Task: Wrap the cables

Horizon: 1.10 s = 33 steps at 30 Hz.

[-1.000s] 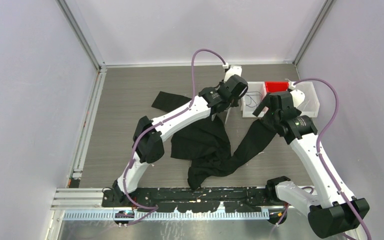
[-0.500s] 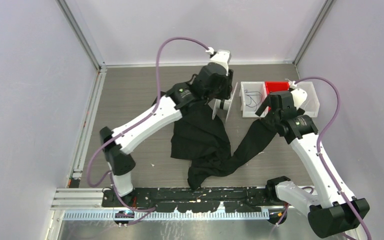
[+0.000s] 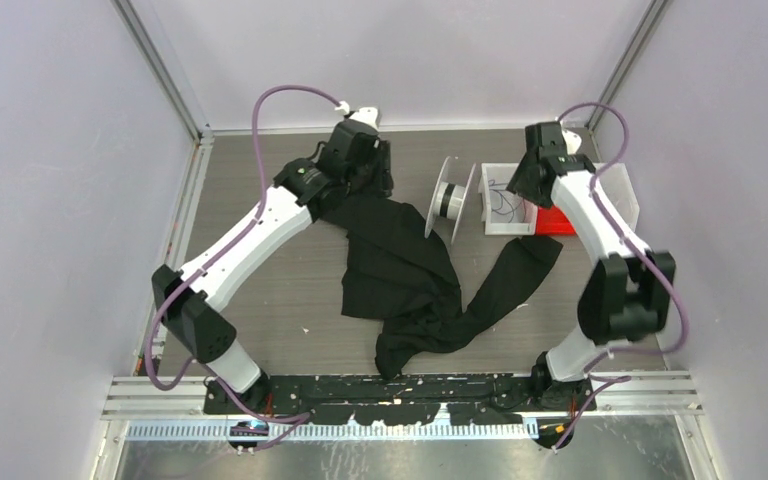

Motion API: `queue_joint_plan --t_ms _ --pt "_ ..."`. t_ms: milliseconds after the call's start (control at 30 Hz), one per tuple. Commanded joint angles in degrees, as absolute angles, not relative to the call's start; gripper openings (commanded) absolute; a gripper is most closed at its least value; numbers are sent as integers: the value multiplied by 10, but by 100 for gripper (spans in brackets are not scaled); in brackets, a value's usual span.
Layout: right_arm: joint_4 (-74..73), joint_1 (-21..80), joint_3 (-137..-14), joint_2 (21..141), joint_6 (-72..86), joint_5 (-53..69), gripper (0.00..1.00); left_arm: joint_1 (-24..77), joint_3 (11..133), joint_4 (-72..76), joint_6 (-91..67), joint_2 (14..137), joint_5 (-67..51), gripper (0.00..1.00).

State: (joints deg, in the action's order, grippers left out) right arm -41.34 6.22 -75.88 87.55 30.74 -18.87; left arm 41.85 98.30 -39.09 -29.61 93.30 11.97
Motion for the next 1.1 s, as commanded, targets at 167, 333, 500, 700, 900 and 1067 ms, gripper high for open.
queue_joint_plan --t_ms 167,333,500,700,900,1067 --pt "-392 38 -921 1075 238 -63 50 383 947 -420 -308 831 96 45" --pt "-401 37 -933 1113 212 -50 48 372 930 -418 -312 813 103 45" --pt "-389 36 -926 1126 201 -59 44 371 923 -411 -317 813 98 45" --pt "-383 35 -936 1153 200 -53 37 371 925 -409 -323 822 78 45" --pt "-350 36 -900 1103 211 -88 4 371 929 -411 -324 824 70 45" --pt "-396 35 -924 1016 221 -95 1 370 954 -426 -303 832 80 45"
